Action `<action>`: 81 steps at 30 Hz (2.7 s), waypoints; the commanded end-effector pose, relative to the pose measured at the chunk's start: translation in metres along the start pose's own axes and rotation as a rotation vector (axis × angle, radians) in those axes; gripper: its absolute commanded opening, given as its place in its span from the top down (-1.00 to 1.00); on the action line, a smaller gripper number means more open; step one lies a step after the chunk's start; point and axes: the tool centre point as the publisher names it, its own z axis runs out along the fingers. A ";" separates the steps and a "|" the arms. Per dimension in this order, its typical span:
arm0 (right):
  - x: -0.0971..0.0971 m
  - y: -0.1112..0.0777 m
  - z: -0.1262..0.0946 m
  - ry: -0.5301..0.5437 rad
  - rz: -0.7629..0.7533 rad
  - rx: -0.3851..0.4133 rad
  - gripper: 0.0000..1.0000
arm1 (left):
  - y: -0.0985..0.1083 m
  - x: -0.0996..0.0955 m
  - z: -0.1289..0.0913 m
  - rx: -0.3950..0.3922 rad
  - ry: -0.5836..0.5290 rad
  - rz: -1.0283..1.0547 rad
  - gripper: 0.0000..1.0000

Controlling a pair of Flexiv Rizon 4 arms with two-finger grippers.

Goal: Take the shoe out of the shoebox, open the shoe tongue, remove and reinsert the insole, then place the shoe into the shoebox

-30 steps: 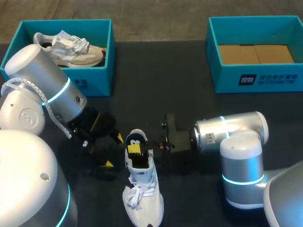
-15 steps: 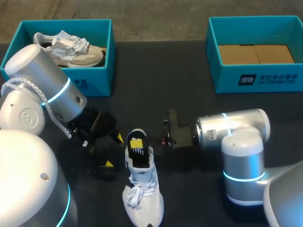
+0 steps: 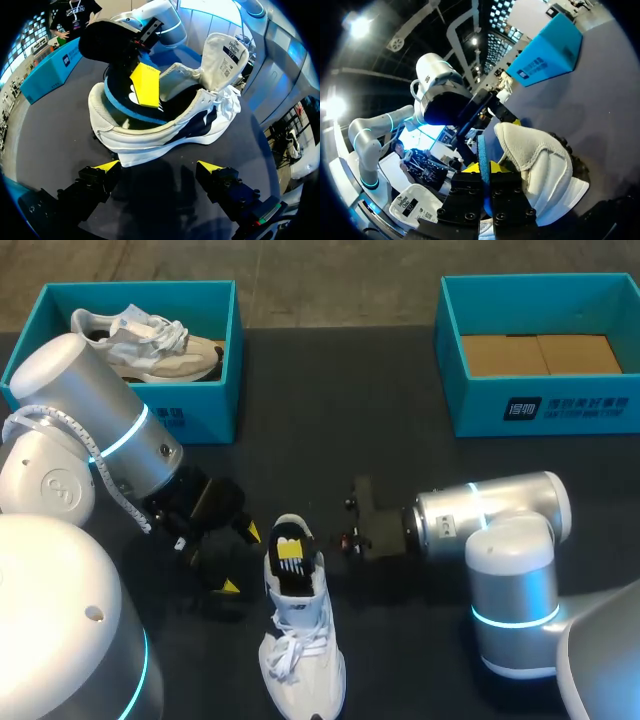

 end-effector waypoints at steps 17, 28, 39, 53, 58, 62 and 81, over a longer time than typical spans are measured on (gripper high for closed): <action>0.012 -0.011 0.006 -0.035 -0.009 0.022 0.31 | -0.001 0.001 0.000 -0.003 -0.001 0.000 -1.00; 0.020 0.004 0.003 -0.042 -0.147 -0.002 -0.33 | -0.001 0.001 0.000 -0.003 -0.001 0.000 -1.00; 0.018 0.001 -0.010 -0.068 -0.168 -0.045 -0.29 | -0.001 0.001 0.000 -0.003 -0.001 0.000 -1.00; 0.016 0.007 0.002 -0.102 -0.126 -0.010 1.00 | -0.001 0.001 0.000 -0.003 -0.001 0.000 -1.00; 0.008 0.001 0.003 -0.115 -0.033 0.009 1.00 | -0.001 0.001 0.000 -0.003 -0.001 0.000 -1.00; 0.006 -0.009 0.004 -0.125 -0.002 0.016 1.00 | -0.001 0.001 0.000 -0.003 -0.001 0.000 -1.00; 0.038 0.002 0.003 -0.146 -0.214 -0.015 -0.80 | -0.001 0.001 0.000 -0.003 -0.001 0.000 -1.00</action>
